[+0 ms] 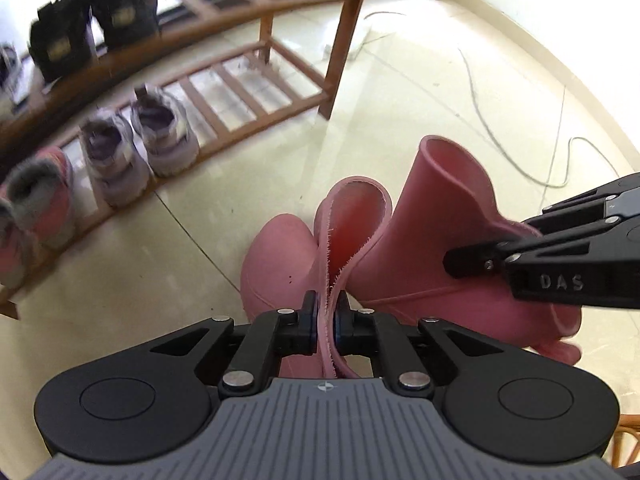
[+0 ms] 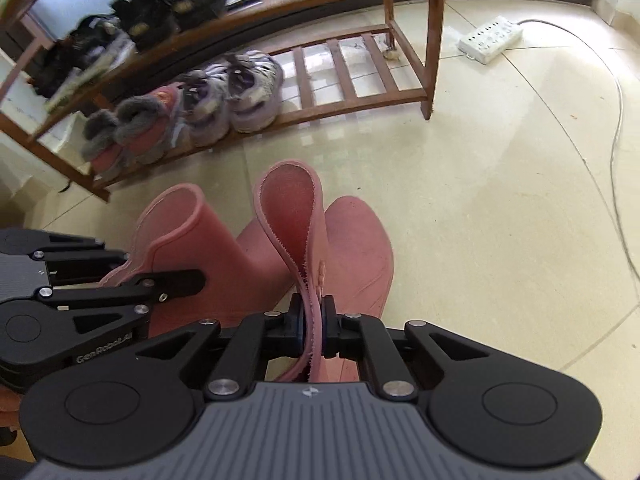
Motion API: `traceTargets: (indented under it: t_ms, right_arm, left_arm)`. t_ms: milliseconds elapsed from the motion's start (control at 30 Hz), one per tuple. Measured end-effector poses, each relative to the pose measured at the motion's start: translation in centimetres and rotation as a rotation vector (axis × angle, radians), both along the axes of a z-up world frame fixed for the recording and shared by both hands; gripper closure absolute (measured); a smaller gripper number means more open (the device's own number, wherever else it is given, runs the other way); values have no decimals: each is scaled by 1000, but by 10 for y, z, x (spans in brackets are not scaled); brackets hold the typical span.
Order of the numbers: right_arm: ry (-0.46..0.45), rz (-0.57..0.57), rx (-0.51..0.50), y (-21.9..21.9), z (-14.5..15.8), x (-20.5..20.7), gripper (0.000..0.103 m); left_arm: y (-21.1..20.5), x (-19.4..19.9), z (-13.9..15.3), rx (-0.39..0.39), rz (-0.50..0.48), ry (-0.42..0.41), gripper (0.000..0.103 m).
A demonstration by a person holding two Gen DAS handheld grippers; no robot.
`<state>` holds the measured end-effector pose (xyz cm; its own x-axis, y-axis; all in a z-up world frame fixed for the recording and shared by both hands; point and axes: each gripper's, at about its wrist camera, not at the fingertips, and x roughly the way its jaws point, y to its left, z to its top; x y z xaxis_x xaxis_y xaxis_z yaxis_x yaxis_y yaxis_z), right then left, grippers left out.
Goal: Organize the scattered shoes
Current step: 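Carry both pink rain boots with both grippers up to the rack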
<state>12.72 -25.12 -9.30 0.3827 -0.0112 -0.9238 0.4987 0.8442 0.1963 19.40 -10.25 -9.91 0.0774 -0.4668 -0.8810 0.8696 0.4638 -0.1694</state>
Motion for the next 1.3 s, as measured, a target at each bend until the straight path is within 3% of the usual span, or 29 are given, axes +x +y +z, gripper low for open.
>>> traceTargets:
  t_ms: [133,267,433,733,933,1300]
  right_arm:
    - [4,-9,16,6,66,-1,95]
    - [-2,-4,19,11,152,1,95]
    - [-36,7,26,-3,279,3,95]
    - [-129,49,0,-30,451,18,95]
    - [-148,94,-14,-51,515,25,95]
    - [-147,157,-38,-79,593,45,95]
  left_arm:
    - [-1,-5,77,4,56,23,95]
    - [-7,-5,168,3,98,20,95]
    - [-15,0,278,-18,136,-26,95]
    - [-37,9,441,-85,221,-107,95]
    - [-53,10,505,-118,288,-101,95]
    - [-79,6,557,-155,364,-59,95]
